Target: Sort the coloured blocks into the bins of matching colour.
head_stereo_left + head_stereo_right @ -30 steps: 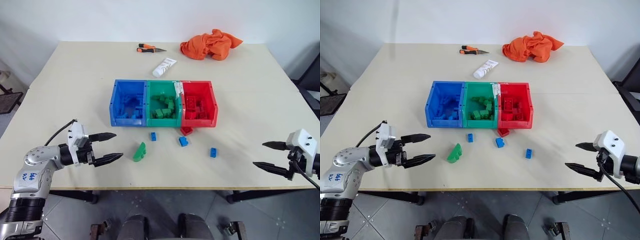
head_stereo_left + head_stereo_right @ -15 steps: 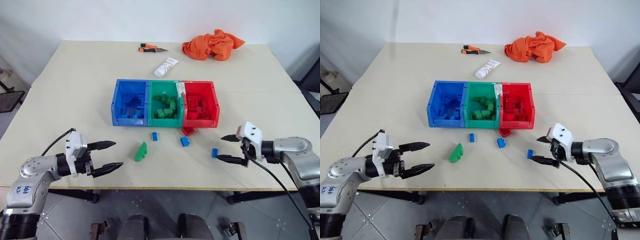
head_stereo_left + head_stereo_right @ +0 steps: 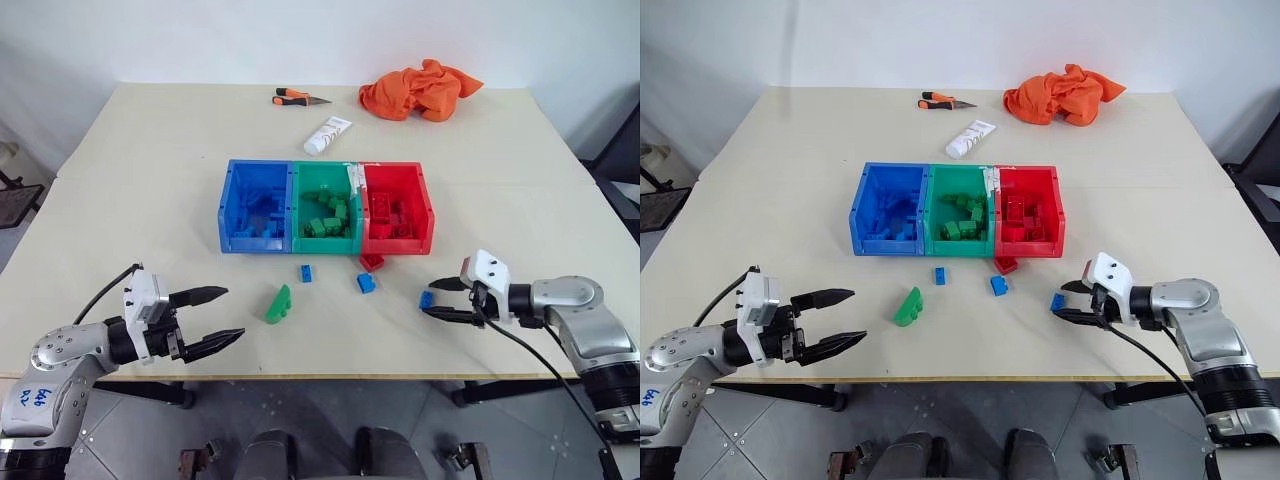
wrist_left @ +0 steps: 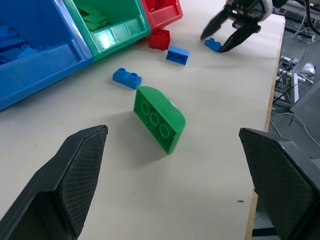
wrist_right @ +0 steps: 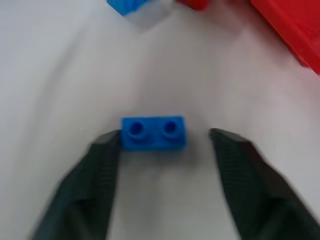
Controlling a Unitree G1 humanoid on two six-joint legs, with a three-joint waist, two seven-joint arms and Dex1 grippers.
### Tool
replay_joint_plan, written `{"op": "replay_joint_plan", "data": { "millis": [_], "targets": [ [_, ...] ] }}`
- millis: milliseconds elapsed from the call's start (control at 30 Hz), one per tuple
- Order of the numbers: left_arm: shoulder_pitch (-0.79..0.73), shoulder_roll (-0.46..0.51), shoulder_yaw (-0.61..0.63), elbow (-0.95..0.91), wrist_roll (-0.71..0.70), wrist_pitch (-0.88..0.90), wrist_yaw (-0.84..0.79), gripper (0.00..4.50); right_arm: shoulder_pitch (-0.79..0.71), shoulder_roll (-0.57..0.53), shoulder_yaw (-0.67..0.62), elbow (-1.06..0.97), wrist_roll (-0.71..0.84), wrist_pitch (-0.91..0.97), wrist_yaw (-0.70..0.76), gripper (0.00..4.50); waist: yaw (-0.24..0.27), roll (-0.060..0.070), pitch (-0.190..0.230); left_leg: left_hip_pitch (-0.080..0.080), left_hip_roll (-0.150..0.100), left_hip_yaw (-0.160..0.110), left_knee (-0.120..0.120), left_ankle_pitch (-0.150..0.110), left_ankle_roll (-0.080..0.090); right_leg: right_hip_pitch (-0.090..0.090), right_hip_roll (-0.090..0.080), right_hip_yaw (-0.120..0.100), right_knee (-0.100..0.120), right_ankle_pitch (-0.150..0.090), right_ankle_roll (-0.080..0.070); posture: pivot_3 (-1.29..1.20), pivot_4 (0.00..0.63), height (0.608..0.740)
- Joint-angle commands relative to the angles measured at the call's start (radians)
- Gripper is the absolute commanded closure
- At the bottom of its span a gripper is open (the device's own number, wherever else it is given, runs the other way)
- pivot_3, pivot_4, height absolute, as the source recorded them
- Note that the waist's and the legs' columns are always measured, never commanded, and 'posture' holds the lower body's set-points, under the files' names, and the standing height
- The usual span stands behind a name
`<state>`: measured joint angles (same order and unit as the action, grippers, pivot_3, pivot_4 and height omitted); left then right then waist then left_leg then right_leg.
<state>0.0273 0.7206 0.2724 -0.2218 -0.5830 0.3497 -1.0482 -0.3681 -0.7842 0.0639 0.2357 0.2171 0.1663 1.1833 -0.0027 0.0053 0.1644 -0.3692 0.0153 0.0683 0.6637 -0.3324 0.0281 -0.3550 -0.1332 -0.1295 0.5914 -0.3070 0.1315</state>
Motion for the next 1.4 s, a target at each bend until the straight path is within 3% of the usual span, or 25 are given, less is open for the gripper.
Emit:
{"op": "replay_joint_plan", "data": {
  "millis": [33, 300, 500, 733, 967, 1067, 1200, 1367, 1400],
  "targets": [
    [-0.021, -0.005, 0.000, -0.006, -0.008, -0.014, 0.000, 0.00, 0.028, 0.009, -0.017, -0.029, 0.009, -0.011, -0.010, 3.07, 0.000, 0.000, 0.000, 0.000, 0.000, 0.000, 0.000, 0.000, 0.000, 0.000, 0.000, 0.000, 0.000, 0.000, 0.000, 0.00, 0.150, 0.740],
    [-0.040, -0.010, -0.013, 0.016, -0.002, -0.026, -0.008, 0.00, 0.023, 0.007, -0.112, -0.204, 0.105, 0.126, -0.078, 3.08, 0.001, 0.001, 0.001, 0.000, 0.000, 0.000, 0.000, 0.000, 0.000, 0.000, 0.000, 0.000, 0.000, 0.000, 0.000, 0.00, 0.150, 0.740],
    [-0.071, -0.009, -0.024, 0.058, 0.007, -0.048, -0.024, 0.00, -0.195, 0.069, -0.097, -0.253, 0.162, 0.320, -0.179, 3.08, -0.001, 0.002, 0.001, 0.000, 0.001, 0.000, 0.000, 0.000, -0.001, -0.001, 0.000, 0.000, 0.000, 0.000, -0.001, 0.00, 0.150, 0.740],
    [-0.119, -0.015, -0.022, 0.092, 0.016, -0.068, -0.010, 0.00, -0.413, 0.193, -0.031, -0.151, 0.136, 0.308, -0.207, 3.08, 0.001, 0.001, 0.001, -0.001, -0.001, -0.001, 0.000, -0.001, -0.001, -0.003, -0.001, 0.000, 0.003, 0.000, -0.001, 0.00, 0.150, 0.740],
    [-0.119, -0.017, -0.016, 0.093, 0.013, -0.077, 0.003, 0.00, -0.585, 0.362, 0.038, 0.012, 0.105, 0.232, -0.209, 3.08, -0.012, 0.002, 0.001, -0.001, 0.000, 0.000, 0.000, 0.000, -0.001, -0.004, 0.001, 0.000, 0.005, 0.000, -0.001, 0.00, 0.150, 0.740],
    [-0.118, -0.017, -0.018, 0.093, 0.014, -0.084, 0.004, 0.00, -0.662, 0.503, 0.097, 0.125, 0.057, 0.182, -0.248, 3.08, -0.028, 0.001, 0.001, 0.000, 0.000, -0.001, -0.001, 0.000, -0.001, -0.005, 0.001, 0.000, 0.010, 0.000, -0.001, 0.00, 0.150, 0.740],
    [-0.124, -0.025, -0.028, 0.087, 0.019, -0.092, 0.013, 0.00, -0.757, 0.673, 0.110, 0.343, -0.001, 0.089, -0.336, 3.08, -0.035, 0.001, 0.001, 0.000, 0.000, -0.001, -0.001, 0.000, -0.002, -0.010, 0.001, 0.000, 0.019, 0.000, -0.001, 0.00, 0.150, 0.740],
    [-0.136, -0.035, -0.037, 0.079, 0.026, -0.094, 0.027, 0.00, -0.872, 0.805, 0.099, 0.649, -0.080, -0.077, -0.464, 3.08, -0.031, 0.000, 0.000, -0.001, -0.001, -0.004, -0.001, 0.000, -0.002, -0.010, 0.001, 0.001, 0.020, 0.000, -0.001, 0.00, 0.150, 0.740],
    [-0.138, -0.036, -0.038, 0.078, 0.028, -0.095, 0.030, 0.00, -0.892, 0.816, 0.094, 0.699, -0.092, -0.095, -0.490, 2.73, -0.031, 0.000, 0.000, -0.001, -0.001, -0.004, -0.001, 0.000, -0.002, -0.010, 0.001, 0.002, 0.020, 0.000, -0.001, 0.00, 0.150, 0.740]
  ]
}}
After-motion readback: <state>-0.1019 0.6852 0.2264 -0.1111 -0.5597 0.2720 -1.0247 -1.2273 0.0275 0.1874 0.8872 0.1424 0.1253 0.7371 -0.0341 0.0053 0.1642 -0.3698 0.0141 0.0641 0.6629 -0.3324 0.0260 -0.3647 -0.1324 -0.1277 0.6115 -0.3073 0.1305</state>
